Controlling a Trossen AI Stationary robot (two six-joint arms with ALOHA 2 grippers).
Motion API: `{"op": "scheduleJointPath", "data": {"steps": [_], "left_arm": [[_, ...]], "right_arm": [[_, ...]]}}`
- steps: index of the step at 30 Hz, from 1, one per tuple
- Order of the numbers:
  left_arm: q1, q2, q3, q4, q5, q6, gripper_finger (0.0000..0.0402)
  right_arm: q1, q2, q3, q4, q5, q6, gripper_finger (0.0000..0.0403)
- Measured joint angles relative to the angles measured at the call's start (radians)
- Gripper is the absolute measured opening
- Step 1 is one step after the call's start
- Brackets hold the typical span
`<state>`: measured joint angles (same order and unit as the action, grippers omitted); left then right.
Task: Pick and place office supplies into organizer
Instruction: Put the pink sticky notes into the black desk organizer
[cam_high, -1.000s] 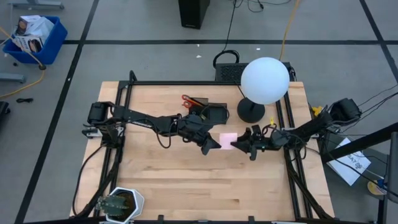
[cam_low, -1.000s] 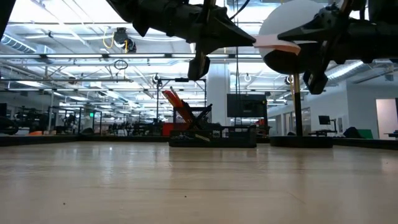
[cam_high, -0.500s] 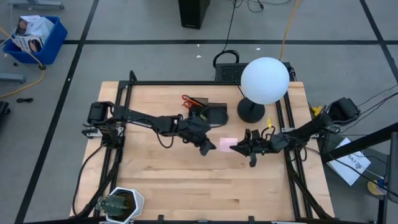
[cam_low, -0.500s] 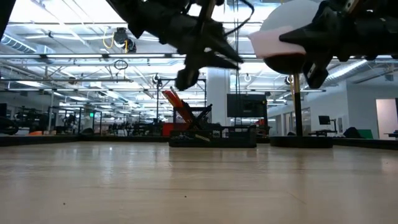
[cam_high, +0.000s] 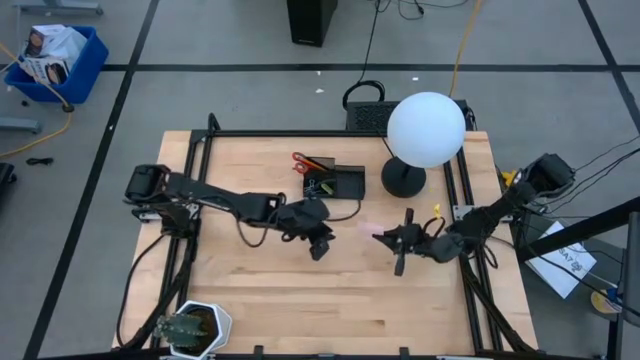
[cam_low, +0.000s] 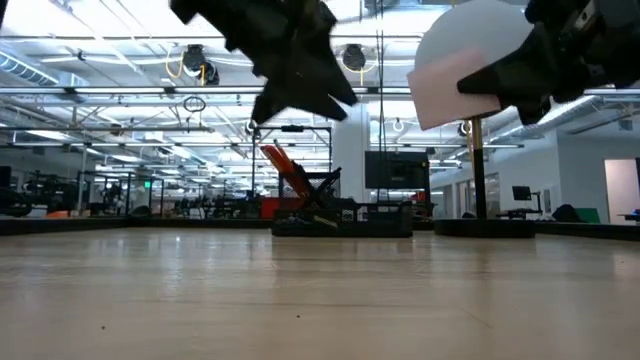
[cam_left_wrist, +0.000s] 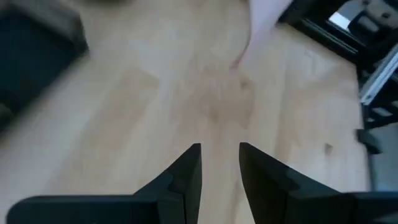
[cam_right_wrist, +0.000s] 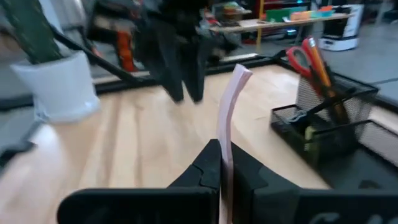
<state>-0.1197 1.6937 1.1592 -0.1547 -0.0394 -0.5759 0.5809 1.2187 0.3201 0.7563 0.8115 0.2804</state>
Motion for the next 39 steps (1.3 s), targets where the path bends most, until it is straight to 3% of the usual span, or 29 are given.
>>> {"op": "scheduleJointPath", "data": {"steps": [4,8,13,16,23,32,39], "left_arm": [[-0.062,-0.057,-0.05,0.099,-0.088,0.171,0.0113],[-0.114,-0.121,-0.181,0.29,-0.082,0.285,0.0113],[-0.133,-0.249,-0.388,0.412,-0.093,0.306,0.0113],[-0.143,-0.34,-0.525,0.575,-0.093,0.347,0.0113],[-0.151,-0.545,-0.786,0.861,-0.084,0.4,0.0113],[-0.143,-0.769,-0.988,0.93,-0.04,0.413,0.0113],[-0.176,-0.843,-1.055,0.939,-0.037,0.391,0.0113]], "right_arm": [[0.017,0.007,0.089,-0.163,0.051,-0.017,0.0001],[0.02,0.01,0.143,-0.281,0.111,-0.032,0.0001],[0.013,0.011,0.177,-0.343,0.159,-0.059,0.0],[-0.006,0.022,0.194,-0.349,0.166,-0.104,0.0],[-0.073,0.16,0.321,-0.407,0.175,-0.263,0.0],[-0.165,0.359,0.563,-0.658,0.297,-0.372,0.0],[-0.268,0.432,0.693,-0.916,0.284,-0.372,0.0]]}}
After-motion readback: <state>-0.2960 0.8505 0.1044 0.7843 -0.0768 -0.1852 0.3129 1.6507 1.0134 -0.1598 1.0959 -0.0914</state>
